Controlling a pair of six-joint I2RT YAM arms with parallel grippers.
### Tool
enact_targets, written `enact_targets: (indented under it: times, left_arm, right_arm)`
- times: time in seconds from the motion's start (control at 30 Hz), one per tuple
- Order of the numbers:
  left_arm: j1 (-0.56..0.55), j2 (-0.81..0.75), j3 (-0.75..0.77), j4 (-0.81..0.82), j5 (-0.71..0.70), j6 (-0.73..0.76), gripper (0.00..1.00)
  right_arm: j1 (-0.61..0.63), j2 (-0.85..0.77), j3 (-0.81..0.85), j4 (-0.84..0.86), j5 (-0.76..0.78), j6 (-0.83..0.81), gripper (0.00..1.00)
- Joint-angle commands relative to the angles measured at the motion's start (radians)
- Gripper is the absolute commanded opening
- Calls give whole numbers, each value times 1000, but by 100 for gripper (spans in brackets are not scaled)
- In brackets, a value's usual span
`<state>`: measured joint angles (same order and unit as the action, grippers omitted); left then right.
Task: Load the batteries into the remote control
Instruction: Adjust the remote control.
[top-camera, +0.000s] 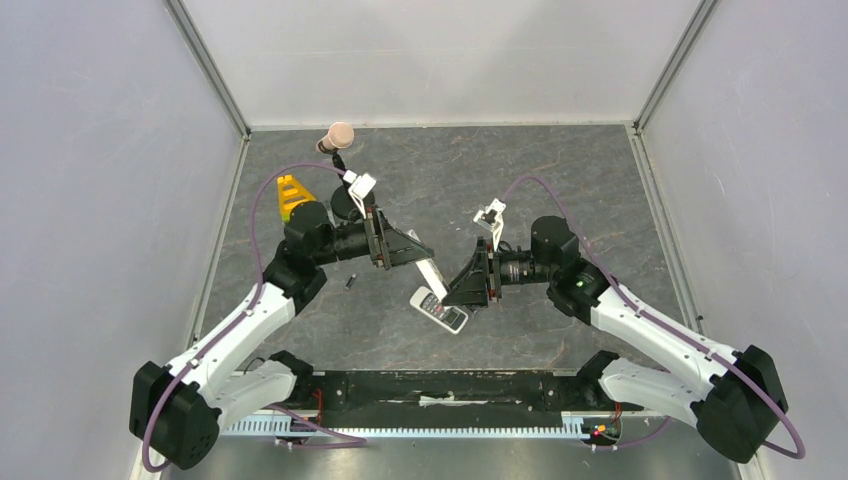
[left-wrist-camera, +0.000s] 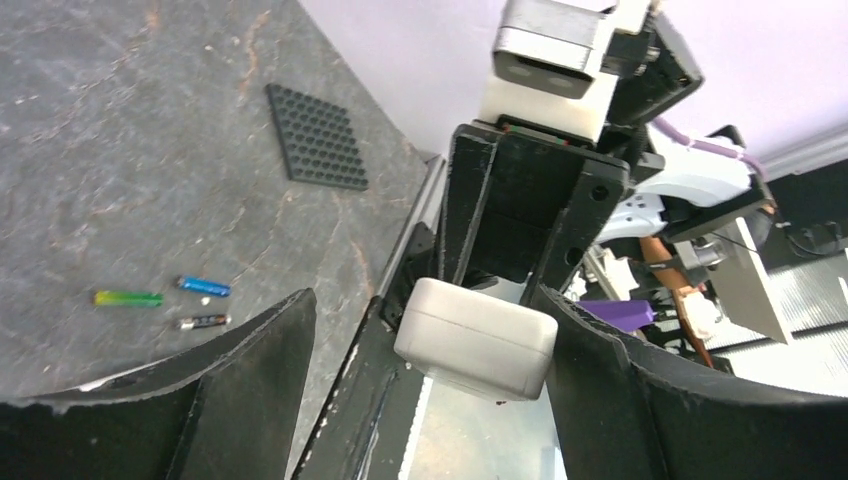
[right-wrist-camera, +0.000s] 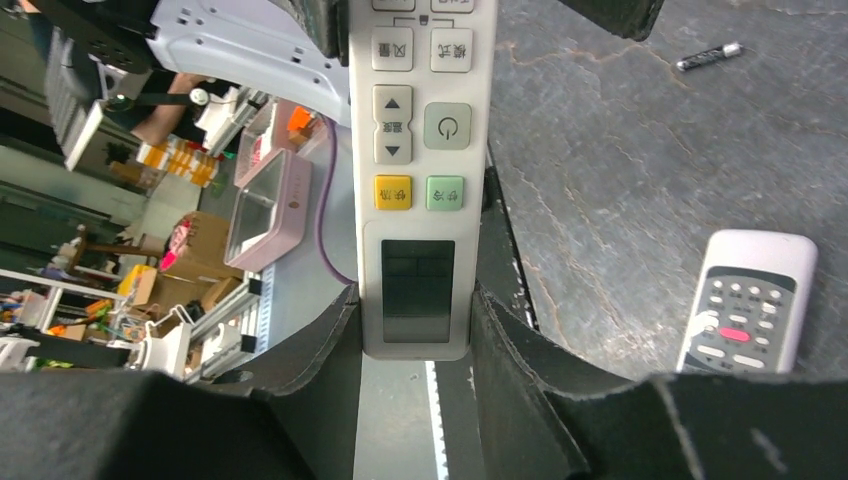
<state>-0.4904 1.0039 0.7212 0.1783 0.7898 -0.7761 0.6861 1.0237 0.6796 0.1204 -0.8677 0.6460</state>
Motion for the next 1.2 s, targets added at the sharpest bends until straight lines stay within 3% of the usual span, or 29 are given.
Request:
enact_targets:
  times: [0.0,0.23,0.33,0.43,0.67,0.77,0.97,1.17]
  left_arm:
    - [-2,-27,-50,311,54,-184,82]
    - [-2,-29,-58,327,26,-219,54]
    - [-3,-37,-60,328,12,-229,27]
    - [-2,-45,-63,324,-10,-247,2]
    - [-3,-87,-35,96,-221,-318,2]
    - [-3,-121,-11,-35,-340,-361,2]
    - [-1,-166,32,-340,-527,-484,2]
    - [-1,-120,52,-398,-454,-566,2]
  right_arm:
    - [14,-13,-21,188,-46,121,16]
    - [19,40,-47,412,-48,332,16]
    - [20,47,-54,448,-39,373,17]
    - [19,52,-51,424,-7,386,23]
    - [40,18,-68,380,192,414,74]
    - [85,1,-58,368,294,390,85]
    - [185,-18,-17,212,574,225,87]
    - [232,-8,48,94,770,75,80]
